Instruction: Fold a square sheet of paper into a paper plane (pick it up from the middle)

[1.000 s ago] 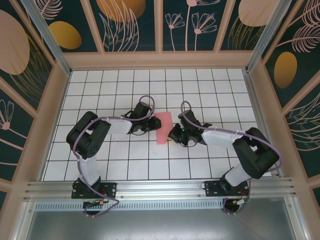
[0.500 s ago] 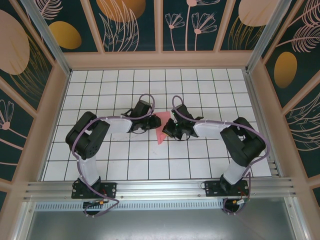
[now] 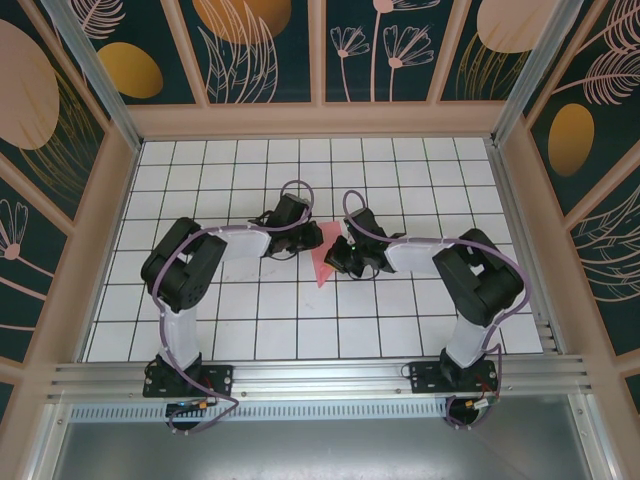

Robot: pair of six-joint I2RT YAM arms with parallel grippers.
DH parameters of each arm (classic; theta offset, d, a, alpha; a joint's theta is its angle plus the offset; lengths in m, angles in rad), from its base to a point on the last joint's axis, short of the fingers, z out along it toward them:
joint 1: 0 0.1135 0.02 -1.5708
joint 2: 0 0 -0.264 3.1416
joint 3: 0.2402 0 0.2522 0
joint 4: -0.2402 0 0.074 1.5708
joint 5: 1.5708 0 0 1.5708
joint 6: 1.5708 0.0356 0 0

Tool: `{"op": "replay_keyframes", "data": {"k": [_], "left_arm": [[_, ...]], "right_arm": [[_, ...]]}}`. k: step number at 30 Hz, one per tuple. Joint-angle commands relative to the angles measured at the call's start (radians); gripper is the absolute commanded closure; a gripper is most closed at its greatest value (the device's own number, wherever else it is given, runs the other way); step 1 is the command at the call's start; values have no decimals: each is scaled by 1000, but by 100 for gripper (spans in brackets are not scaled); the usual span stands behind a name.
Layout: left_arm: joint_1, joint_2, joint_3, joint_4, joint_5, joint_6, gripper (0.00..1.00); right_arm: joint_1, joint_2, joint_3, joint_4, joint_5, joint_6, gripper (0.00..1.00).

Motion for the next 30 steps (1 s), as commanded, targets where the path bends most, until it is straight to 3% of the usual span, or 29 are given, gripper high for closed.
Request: {"op": "replay_keyframes", "data": {"k": [1, 30], "left_arm": [[-7, 32, 38, -62, -16, 22, 85], [-5, 65, 43, -76, 15, 24, 87]], "right_arm": [[-8, 20, 30, 20, -22, -30, 97], [-24, 77, 35, 62, -71, -61, 97]]}}
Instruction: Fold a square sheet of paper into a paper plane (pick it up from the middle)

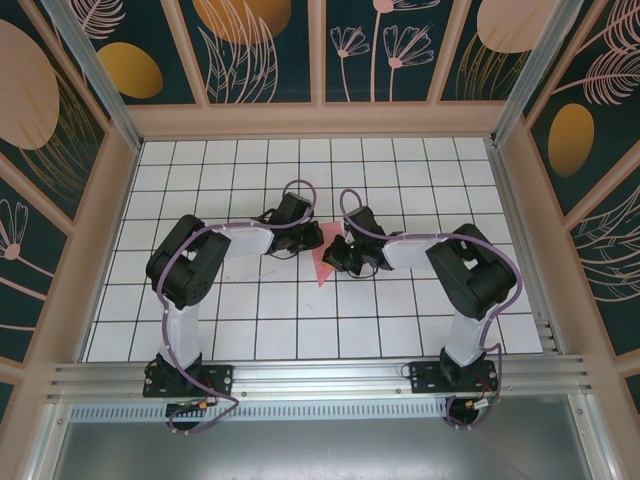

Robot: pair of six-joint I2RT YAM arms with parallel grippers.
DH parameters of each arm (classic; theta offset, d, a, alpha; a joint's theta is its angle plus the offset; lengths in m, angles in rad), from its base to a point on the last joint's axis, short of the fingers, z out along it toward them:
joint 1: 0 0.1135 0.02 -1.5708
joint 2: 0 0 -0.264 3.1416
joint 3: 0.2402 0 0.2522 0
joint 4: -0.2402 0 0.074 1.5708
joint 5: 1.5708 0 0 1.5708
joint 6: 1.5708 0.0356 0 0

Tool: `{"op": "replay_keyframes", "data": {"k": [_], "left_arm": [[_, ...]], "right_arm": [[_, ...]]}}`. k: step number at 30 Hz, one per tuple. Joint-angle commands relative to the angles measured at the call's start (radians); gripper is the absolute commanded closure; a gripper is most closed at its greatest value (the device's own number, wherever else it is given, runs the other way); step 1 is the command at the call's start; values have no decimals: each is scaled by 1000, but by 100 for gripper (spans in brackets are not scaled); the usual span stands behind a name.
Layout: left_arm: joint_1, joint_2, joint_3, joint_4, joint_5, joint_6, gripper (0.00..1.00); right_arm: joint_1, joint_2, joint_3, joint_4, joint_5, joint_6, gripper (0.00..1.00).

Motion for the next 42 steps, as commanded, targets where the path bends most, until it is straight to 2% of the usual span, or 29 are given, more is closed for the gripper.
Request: {"op": "replay_keyframes", "data": {"k": [1, 42], "left_arm": [[-6, 38, 5, -45, 12, 16, 87], [-6, 52, 11, -44, 33, 19, 87]], "right_arm": [[-7, 21, 16, 18, -20, -16, 97], [-32, 61, 35, 38, -65, -85, 97]]}}
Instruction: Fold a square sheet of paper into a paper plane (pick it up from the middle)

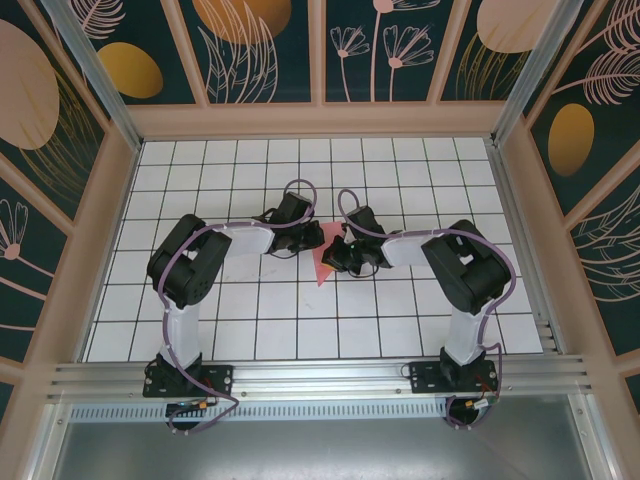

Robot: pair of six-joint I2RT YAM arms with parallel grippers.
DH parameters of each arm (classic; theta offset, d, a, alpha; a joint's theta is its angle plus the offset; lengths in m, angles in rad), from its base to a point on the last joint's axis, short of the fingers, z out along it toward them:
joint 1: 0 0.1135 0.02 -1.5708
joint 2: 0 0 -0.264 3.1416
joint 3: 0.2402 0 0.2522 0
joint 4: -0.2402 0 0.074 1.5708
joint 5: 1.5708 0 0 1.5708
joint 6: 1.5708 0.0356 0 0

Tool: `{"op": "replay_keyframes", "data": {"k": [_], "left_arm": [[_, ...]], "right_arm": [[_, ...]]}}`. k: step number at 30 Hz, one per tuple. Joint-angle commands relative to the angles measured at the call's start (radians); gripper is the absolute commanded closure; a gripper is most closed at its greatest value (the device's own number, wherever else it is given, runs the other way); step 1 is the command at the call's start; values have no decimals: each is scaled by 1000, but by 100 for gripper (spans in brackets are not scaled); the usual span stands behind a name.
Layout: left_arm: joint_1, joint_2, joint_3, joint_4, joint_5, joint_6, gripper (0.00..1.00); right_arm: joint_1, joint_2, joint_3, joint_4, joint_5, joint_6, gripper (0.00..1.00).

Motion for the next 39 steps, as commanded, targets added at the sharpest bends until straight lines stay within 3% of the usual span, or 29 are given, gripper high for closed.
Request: {"op": "replay_keyframes", "data": {"k": [1, 23, 39], "left_arm": [[-6, 44, 2, -47, 23, 19, 87], [-6, 49, 3, -49, 20, 15, 87], [-6, 29, 9, -64, 9, 14, 87]], "right_arm": [[-11, 21, 22, 28, 2, -26, 97], [-11, 28, 15, 60, -20, -40, 96], [-11, 73, 46, -47, 32, -40, 97]]}}
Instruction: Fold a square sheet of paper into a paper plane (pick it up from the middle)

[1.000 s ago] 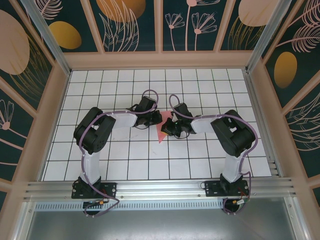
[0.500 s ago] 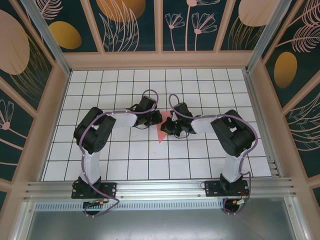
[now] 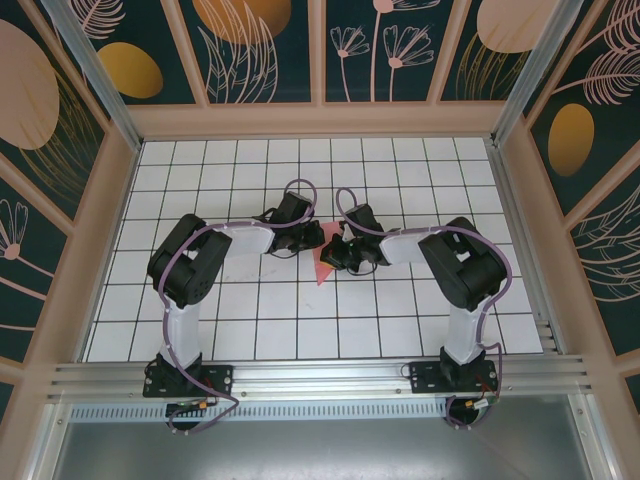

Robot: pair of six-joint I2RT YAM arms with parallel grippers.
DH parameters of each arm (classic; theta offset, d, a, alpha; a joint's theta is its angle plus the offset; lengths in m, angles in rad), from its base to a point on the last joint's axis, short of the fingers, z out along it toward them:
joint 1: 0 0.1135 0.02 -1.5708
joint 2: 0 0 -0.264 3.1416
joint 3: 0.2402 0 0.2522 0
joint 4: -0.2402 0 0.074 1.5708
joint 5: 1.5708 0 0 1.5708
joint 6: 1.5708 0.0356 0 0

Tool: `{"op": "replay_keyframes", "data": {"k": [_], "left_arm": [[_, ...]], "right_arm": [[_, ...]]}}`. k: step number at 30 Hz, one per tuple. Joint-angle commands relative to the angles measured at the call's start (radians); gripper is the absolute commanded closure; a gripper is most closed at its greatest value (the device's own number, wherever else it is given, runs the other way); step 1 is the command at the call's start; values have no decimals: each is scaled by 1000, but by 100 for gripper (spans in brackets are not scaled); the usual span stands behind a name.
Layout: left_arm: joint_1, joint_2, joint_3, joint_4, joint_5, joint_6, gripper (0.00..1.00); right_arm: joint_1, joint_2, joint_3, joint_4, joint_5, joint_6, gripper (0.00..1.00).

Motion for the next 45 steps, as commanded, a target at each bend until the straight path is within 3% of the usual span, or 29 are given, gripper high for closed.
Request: {"op": "replay_keyframes", "data": {"k": [1, 31, 41, 45], "left_arm": [[-7, 21, 8, -66, 0, 14, 87], [-8, 41, 20, -78, -2, 18, 87], [-7, 37, 24, -80, 3, 19, 87], [-7, 20, 33, -89, 3, 16, 85]], "right_arm": [[-5, 38, 16, -58, 60, -18, 97], [-3, -48, -47, -113, 67, -58, 97], [-3, -5, -14, -102, 57, -62, 96], [-3, 10, -4, -121, 60, -59, 92]]}}
